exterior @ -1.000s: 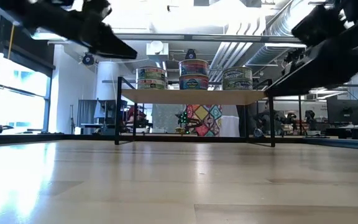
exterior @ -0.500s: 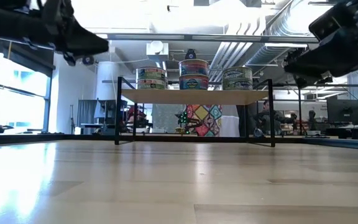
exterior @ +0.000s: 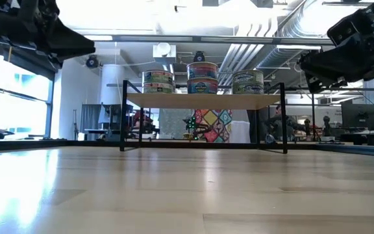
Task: Stack canned seafood by type on shelf
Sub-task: Return to Home Position
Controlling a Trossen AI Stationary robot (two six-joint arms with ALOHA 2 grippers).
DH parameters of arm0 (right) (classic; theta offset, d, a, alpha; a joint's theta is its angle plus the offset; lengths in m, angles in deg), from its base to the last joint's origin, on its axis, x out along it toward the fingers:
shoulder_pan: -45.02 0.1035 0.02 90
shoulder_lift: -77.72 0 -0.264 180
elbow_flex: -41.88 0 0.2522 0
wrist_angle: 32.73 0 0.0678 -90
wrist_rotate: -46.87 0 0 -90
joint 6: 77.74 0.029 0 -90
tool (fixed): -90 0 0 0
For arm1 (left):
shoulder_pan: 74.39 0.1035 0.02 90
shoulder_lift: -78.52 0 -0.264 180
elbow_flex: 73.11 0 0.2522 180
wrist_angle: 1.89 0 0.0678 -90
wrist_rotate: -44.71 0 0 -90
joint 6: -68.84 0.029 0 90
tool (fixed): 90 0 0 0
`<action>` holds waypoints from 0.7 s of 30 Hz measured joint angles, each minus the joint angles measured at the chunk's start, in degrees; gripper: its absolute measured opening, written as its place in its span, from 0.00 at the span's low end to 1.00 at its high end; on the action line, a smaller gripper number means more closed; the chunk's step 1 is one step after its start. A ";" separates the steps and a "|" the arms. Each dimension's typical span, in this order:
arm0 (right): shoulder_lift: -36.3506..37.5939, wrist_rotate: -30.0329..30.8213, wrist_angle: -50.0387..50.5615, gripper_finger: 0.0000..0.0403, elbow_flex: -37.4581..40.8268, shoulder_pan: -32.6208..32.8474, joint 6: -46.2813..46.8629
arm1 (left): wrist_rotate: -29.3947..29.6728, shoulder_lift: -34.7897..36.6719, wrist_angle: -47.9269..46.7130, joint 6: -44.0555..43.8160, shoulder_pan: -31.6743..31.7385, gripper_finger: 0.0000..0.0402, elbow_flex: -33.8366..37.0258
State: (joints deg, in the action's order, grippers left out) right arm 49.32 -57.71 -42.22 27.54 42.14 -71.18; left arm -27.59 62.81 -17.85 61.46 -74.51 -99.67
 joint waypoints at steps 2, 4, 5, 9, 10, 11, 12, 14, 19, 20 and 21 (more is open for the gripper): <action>0.02 -0.06 0.18 0.19 0.00 0.00 0.09 | 0.00 0.76 -0.24 -0.01 0.00 0.23 0.00; 0.00 -0.06 -0.13 0.19 0.00 0.00 -0.14 | -0.11 1.30 -0.28 0.01 0.00 0.23 0.00; 0.02 0.02 -0.42 0.19 0.00 0.00 -0.38 | -0.20 1.45 -0.28 0.02 0.00 0.23 0.00; 0.00 4.59 -1.30 0.19 0.02 0.02 1.36 | -0.25 1.98 2.89 -0.55 -1.53 0.23 1.89; 0.00 6.16 -1.30 0.19 0.02 0.13 2.20 | -0.27 2.33 4.30 -0.94 -2.32 0.23 2.93; 0.00 7.76 -1.32 0.19 0.02 0.44 2.44 | -0.30 2.85 5.51 -1.22 -3.24 0.23 3.96; 0.00 9.13 -1.30 0.19 0.02 0.93 2.41 | -0.30 3.54 6.38 -1.40 -4.24 0.23 4.92; -0.02 9.90 -1.14 0.19 0.02 2.07 2.21 | 0.00 5.38 8.39 -0.66 -6.28 0.23 6.90; -0.04 8.25 -0.22 0.19 0.02 5.51 0.45 | 2.13 11.23 9.01 2.48 -10.55 0.23 10.10; -0.04 8.25 0.02 0.19 0.02 6.12 0.47 | 1.56 12.55 8.55 3.87 -11.24 0.23 10.78; -0.04 8.25 0.41 0.19 0.02 6.73 0.47 | 1.32 13.77 8.41 5.12 -11.77 0.23 11.60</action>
State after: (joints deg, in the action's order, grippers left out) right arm 49.28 -49.46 -41.81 27.56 48.87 -70.71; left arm -26.27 76.58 -9.45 66.58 -86.28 -88.06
